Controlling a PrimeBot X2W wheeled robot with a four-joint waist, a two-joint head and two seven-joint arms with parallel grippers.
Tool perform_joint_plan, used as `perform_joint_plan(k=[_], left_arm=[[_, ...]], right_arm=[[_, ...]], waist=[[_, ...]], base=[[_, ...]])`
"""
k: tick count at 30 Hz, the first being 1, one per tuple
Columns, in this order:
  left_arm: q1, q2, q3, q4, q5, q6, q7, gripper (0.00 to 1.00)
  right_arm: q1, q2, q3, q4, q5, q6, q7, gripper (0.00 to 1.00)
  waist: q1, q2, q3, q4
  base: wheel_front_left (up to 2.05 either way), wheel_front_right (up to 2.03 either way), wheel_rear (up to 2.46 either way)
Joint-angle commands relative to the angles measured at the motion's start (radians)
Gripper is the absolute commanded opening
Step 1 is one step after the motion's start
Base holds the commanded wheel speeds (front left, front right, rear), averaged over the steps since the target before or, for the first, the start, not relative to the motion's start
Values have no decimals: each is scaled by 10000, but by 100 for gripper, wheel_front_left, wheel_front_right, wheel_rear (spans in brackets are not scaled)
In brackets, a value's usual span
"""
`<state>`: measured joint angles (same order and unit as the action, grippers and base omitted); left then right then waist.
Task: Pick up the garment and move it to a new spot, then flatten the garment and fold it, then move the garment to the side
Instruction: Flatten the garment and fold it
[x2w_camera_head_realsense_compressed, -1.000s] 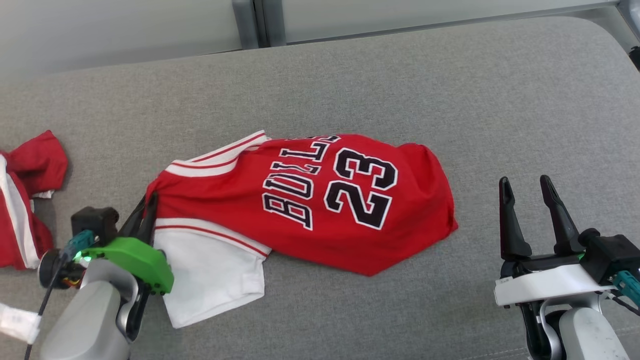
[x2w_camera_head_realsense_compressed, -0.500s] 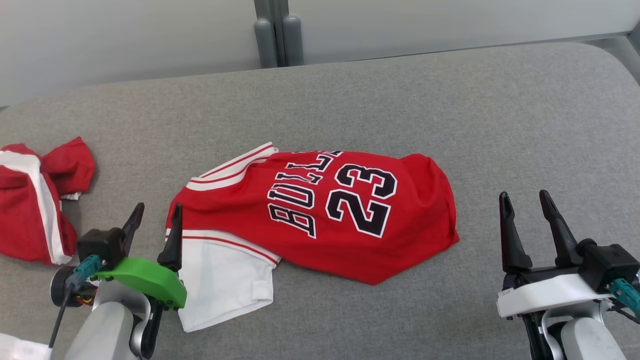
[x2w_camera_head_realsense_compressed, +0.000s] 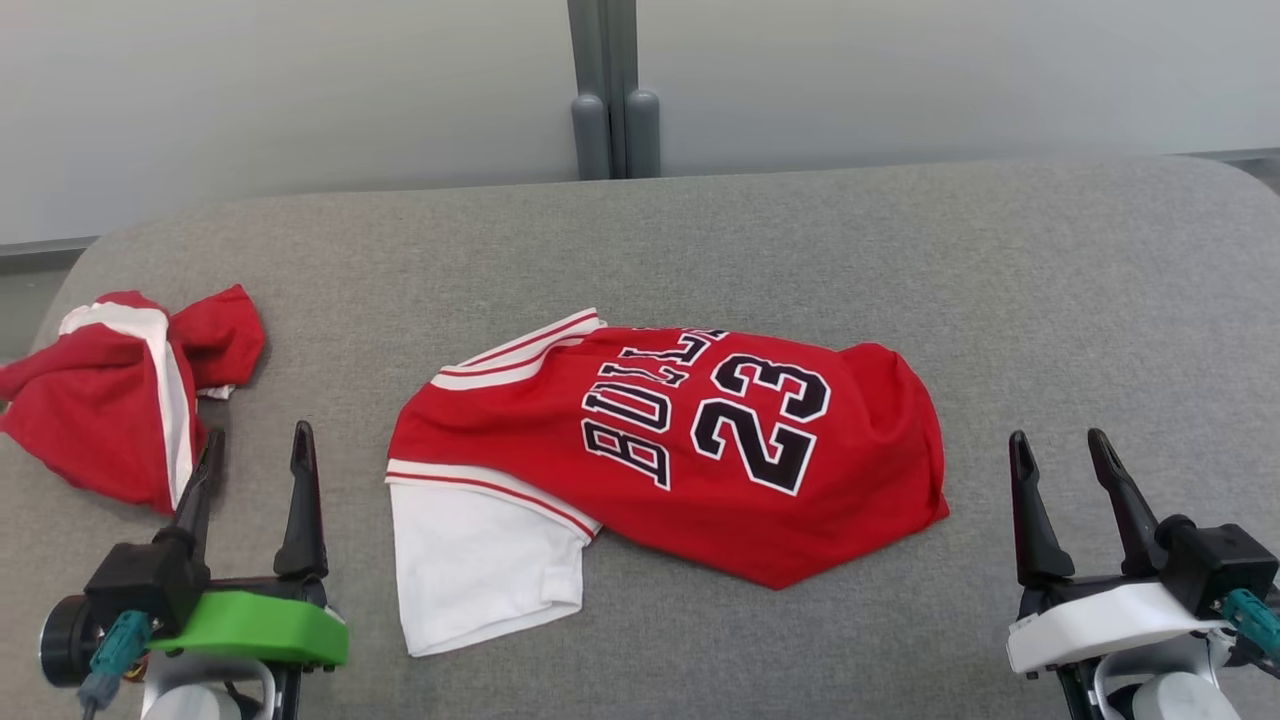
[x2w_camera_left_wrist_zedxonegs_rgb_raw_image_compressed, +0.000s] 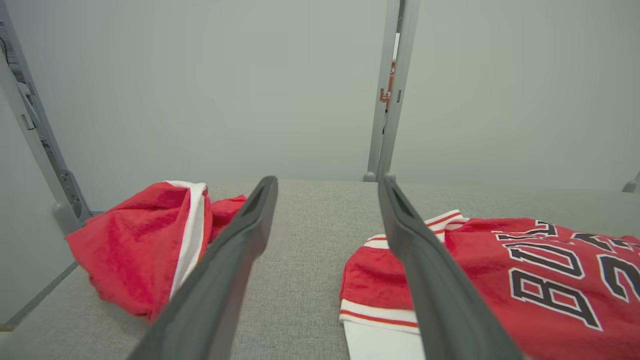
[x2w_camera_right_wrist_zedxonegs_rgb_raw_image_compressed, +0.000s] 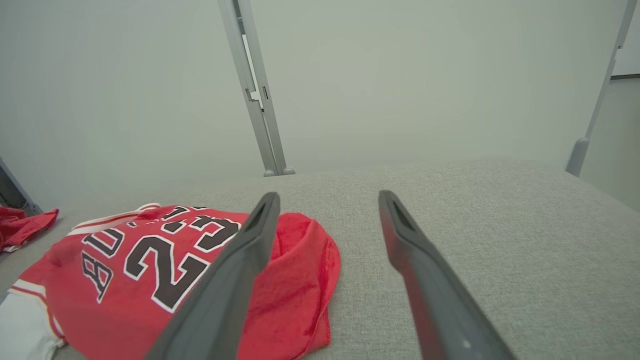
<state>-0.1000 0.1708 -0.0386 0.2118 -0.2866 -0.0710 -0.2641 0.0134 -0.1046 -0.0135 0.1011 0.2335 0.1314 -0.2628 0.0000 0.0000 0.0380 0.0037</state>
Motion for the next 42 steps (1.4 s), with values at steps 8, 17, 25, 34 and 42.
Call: perform_joint_plan(k=[8, 17, 25, 34, 42], left_arm=[[993, -131, 604, -833, 659, -444, -2, 100], [914, -324, 585, -611, 789, -587, -2, 100], [610, -486, 471, -565, 838, -605, -3, 100], [373, -537, 98, -558, 701, -606, -3, 100], [267, -552, 24, -473, 629, -608, -3, 100]], right_arm=[[200, -17, -45, 578, -73, -14, -28, 100], [-222, -308, 186, 1856, -205, -14, -28, 100], [-1165, -693, 724, 3459, -276, -14, 116, 100], [-2133, -811, 943, 5678, -136, -14, 77, 100], [-2806, -704, 1375, 7031, 410, -16, 3, 0]], waist=[[0, 0, -158, 413], [0, 0, -181, 598], [0, 0, -62, 807], [0, 0, 264, 1197], [0, 0, 429, 1251]], base=[[0, 0, 0], [0, 0, 0], [0, 0, 0], [0, 0, 0], [0, 0, 0]])
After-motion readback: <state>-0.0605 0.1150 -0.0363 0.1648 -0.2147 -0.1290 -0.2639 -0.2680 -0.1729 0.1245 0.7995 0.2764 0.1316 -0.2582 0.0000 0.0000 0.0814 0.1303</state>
